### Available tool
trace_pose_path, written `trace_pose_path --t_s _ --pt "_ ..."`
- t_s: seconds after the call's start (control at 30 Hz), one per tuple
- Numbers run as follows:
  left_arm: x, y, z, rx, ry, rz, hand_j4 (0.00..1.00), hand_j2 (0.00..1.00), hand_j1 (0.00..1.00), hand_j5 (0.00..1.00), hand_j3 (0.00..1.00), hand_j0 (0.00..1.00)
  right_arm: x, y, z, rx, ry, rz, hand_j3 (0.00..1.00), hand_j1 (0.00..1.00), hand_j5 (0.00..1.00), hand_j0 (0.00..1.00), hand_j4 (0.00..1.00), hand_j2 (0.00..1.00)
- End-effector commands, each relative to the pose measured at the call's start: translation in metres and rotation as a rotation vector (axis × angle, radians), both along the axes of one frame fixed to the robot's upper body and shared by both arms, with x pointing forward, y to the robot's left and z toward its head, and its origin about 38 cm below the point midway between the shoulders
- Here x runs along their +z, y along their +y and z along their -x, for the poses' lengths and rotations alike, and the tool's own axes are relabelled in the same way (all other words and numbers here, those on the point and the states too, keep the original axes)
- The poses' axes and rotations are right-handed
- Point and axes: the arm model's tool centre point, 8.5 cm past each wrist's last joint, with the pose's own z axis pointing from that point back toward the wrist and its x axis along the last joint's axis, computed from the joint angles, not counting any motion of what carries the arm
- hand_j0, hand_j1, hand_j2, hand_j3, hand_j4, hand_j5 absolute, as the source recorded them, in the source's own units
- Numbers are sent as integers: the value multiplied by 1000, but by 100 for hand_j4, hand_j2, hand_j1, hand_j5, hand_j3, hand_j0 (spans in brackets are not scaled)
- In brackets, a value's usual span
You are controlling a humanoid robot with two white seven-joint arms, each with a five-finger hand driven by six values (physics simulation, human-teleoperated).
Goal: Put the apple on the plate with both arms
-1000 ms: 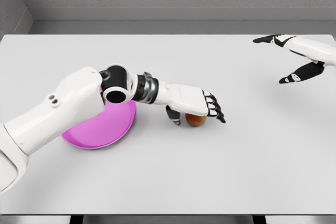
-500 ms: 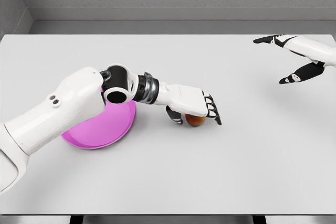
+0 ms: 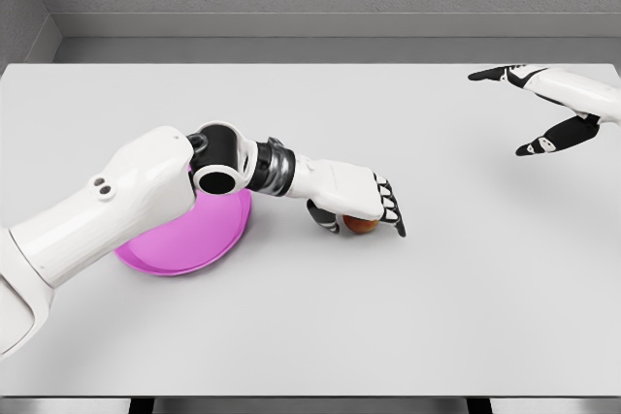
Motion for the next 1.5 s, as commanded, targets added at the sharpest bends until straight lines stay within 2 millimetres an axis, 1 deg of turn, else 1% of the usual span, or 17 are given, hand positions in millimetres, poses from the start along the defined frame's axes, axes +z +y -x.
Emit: trace_pose_path --t_s 0.0,0.07,0.2,0.33,0.5,0.6,0.77,1.0,1.1,1.2,1.3,1.33,1.37,1.4,1.43,1.47 --pt "1 0 0 2 4 5 84 84 84 84 84 84 1 0 0 -2 1 -7 100 100 100 100 100 100" --pt "0 0 0 2 -2 0 82 82 82 82 82 82 1 -1 0 -3 1 -7 100 100 100 100 100 100" --pt "0 0 0 1 -10 -7 73 73 73 73 73 73 0 -1 0 -3 3 -7 100 100 100 100 100 100" --pt "0 0 0 1 -11 -8 69 69 69 69 69 69 0 0 0 -2 3 -7 100 100 100 100 100 100" --pt "-2 0 0 -2 -11 -13 60 60 60 60 60 60 0 0 0 -2 3 -7 100 100 100 100 100 100" --pt "-2 0 1 -1 -9 -13 60 60 60 60 60 60 0 0 0 -2 4 -7 100 100 100 100 100 100" --pt "-1 1 0 -1 -13 -14 54 54 54 54 54 54 0 0 0 -2 3 -7 100 100 100 100 100 100" --pt "9 7 -5 6 -28 -10 54 54 54 54 54 54 0 0 0 -3 3 -7 100 100 100 100 100 100" --pt "16 24 -13 38 -30 -6 52 52 52 52 52 52 0 0 0 -3 3 -7 100 100 100 100 100 100" --pt "27 47 -19 75 -13 12 51 51 51 51 51 51 0 0 0 -3 3 -7 100 100 100 100 100 100" --pt "37 79 -25 130 -6 28 51 51 51 51 51 51 0 0 0 -3 3 -5 100 100 100 100 100 100" --pt "41 96 -27 158 2 33 51 51 51 51 51 51 0 0 0 -3 3 -5 100 100 100 100 100 100" --pt "42 108 -29 182 14 36 51 51 51 51 51 51 0 0 0 -3 3 -5 100 100 100 100 100 100" --pt "47 123 -31 209 13 40 51 51 51 51 51 51 0 0 0 -3 3 -5 100 100 100 100 100 100" --pt "52 129 -31 220 5 45 51 51 51 51 51 51 0 0 0 -3 3 -5 100 100 100 100 100 100" --pt "58 143 -31 240 5 53 51 51 51 51 51 51 0 0 0 -3 3 -5 100 100 100 100 100 100"
